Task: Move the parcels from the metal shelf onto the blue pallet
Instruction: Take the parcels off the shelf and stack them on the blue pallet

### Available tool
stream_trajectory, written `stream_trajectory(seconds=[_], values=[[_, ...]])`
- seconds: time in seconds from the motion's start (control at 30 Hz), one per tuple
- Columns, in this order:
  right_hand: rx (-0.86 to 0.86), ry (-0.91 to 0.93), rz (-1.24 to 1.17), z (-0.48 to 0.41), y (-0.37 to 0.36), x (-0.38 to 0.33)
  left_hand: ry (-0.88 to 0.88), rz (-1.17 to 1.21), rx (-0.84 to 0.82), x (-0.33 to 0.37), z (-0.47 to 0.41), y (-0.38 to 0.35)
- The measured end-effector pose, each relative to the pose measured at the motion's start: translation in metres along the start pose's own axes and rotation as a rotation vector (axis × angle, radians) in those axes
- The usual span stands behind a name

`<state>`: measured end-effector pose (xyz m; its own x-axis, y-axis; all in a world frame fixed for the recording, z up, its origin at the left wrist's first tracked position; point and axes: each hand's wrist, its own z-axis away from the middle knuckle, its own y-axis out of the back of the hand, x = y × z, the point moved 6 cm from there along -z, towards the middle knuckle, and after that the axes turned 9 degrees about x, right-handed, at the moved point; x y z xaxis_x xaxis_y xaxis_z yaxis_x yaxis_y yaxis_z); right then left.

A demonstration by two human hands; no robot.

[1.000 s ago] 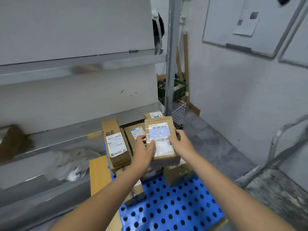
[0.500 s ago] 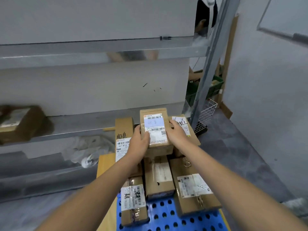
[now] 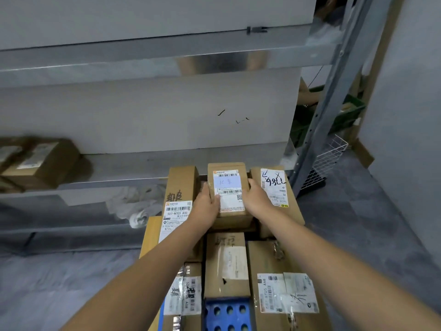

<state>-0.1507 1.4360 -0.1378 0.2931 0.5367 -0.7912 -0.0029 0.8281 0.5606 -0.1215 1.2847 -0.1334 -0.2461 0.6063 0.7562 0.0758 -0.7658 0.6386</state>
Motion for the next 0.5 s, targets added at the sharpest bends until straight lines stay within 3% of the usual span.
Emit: stream_trajectory(seconds=[0.3, 0.5], values=[[-0.063, 0.015, 0.087, -0.002, -0.003, 0.004, 0.002, 0.003, 0.09, -0.008, -0.001, 0.0], [0.119, 0.337, 0.053, 0.017, 0.013, -0.043, -0.126, 0.021, 0.255, 0.002, 0.036, 0.027]])
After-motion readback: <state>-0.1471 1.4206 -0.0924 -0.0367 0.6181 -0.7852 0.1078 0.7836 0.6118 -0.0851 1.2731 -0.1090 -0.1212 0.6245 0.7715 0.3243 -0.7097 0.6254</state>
